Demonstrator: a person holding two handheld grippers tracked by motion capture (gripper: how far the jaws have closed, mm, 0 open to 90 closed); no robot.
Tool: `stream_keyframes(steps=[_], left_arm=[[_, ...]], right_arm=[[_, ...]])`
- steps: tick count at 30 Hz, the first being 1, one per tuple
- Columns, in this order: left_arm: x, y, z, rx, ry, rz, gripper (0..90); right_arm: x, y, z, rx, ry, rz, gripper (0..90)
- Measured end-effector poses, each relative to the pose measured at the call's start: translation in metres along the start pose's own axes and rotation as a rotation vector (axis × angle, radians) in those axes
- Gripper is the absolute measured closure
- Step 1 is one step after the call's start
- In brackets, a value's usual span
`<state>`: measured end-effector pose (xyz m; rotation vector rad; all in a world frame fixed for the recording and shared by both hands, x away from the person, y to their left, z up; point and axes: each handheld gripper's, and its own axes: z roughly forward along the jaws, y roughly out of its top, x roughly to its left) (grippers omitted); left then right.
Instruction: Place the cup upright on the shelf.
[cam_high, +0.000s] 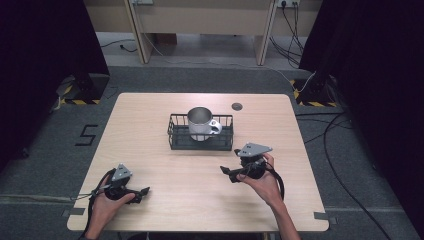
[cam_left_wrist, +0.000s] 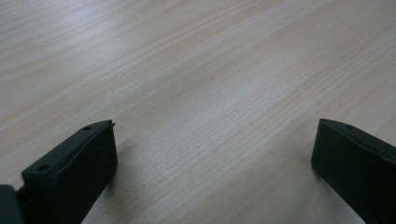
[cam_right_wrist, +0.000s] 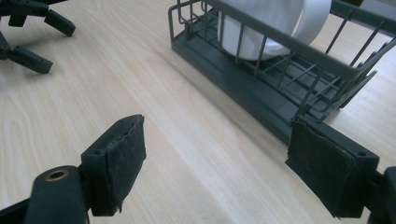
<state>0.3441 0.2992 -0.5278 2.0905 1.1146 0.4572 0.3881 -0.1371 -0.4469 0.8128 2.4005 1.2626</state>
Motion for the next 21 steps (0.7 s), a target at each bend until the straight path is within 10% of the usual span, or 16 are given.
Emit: stream_keyframes(steps=[21], left_arm=[[0.0, 0.0, 0.0, 0.0, 0.0, 0.0, 0.0]], right_arm=[[0.015, -0.04, 0.005, 0.058, -0.048, 0.04, 16.5]])
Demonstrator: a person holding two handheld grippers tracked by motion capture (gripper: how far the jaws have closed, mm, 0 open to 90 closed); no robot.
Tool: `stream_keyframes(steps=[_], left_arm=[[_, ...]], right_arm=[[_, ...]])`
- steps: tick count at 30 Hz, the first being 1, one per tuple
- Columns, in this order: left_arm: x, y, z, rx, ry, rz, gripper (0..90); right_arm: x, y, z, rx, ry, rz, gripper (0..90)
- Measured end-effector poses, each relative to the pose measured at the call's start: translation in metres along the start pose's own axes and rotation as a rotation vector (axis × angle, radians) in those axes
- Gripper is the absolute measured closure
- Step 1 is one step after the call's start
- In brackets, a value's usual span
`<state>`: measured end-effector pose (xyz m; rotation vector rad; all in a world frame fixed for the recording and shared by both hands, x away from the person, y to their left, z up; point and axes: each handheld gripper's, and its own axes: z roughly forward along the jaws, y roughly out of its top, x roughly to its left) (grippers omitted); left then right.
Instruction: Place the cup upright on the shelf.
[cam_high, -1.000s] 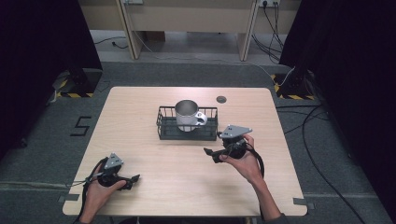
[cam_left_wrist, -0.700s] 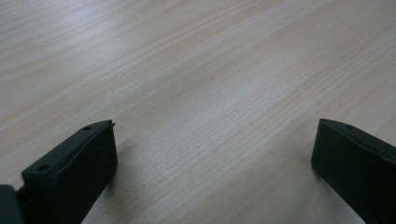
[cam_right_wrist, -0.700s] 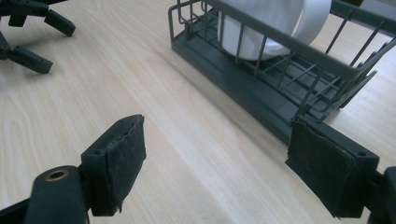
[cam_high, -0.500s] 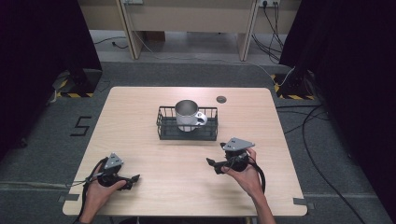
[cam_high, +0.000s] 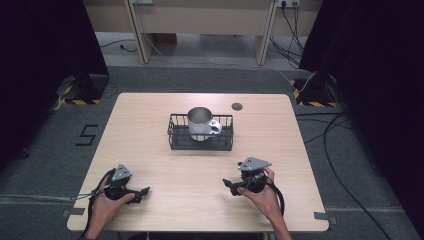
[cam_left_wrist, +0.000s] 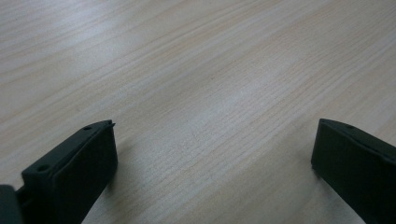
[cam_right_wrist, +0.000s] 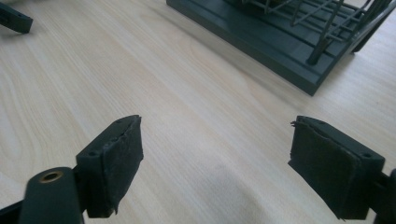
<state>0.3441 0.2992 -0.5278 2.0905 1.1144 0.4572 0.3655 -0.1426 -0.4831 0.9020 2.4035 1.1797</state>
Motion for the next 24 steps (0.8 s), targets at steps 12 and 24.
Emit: stream_keyframes(steps=[12, 24], left_arm=[[0.0, 0.0, 0.0, 0.0, 0.001, 0.0, 0.0], [0.0, 0.0, 0.0, 0.0, 0.001, 0.001, 0.0]], right_arm=[[0.003, -0.018, -0.004, 0.043, -0.032, 0.02, 15.4], [0.008, -0.031, 0.0, 0.091, -0.045, 0.039, 15.4]])
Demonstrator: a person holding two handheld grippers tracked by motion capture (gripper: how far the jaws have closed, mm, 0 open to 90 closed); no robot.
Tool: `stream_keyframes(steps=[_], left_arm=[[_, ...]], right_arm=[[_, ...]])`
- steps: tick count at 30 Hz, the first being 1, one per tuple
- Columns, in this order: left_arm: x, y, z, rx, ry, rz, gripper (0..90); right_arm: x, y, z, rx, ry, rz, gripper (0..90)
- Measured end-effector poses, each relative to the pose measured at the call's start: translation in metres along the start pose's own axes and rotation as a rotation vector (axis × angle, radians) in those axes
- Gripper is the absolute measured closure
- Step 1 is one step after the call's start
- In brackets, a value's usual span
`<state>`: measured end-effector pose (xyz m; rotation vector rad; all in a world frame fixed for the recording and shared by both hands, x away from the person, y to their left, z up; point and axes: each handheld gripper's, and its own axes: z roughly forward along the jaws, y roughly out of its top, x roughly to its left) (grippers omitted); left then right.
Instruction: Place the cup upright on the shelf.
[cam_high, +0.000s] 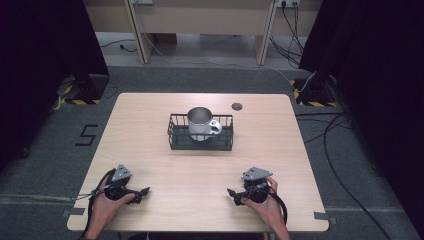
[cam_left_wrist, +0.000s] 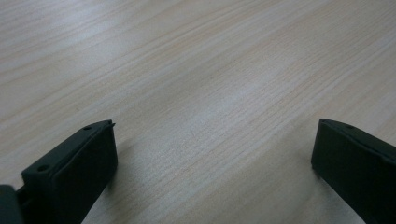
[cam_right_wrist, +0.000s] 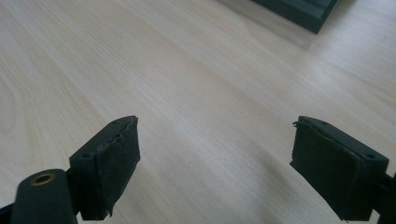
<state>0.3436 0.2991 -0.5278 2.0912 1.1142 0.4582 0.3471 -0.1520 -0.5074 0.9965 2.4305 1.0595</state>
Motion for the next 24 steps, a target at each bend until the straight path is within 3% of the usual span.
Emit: stream_keyframes(steps=[1, 4, 6, 11, 14, 24], left_arm=[[0.0, 0.0, 0.0, 0.0, 0.0, 0.0, 0.0], [-0.0001, 0.0, 0.0, 0.0, 0.0, 0.0, 0.0], [-0.0002, -0.0001, -0.0001, 0.0, 0.0, 0.0, 0.0], [-0.0002, -0.0002, -0.0002, 0.0, 0.0, 0.001, 0.0], [-0.0003, -0.0003, -0.0003, 0.001, 0.0, 0.0, 0.0], [-0.0005, -0.0008, -0.0009, 0.002, -0.003, 0.003, 0.0]], right_arm=[[0.0012, -0.0011, 0.0014, 0.02, -0.02, -0.006, 15.6], [0.002, -0.0031, 0.0031, 0.027, -0.014, -0.001, 15.4], [0.0033, -0.0055, 0.0069, 0.063, -0.016, -0.007, 13.8], [0.0042, -0.0082, 0.008, 0.046, -0.007, 0.007, 11.4], [0.0061, -0.0097, 0.0108, 0.038, -0.001, -0.005, 4.6], [0.0064, -0.0096, 0.0113, 0.044, 0.002, -0.002, 2.9]])
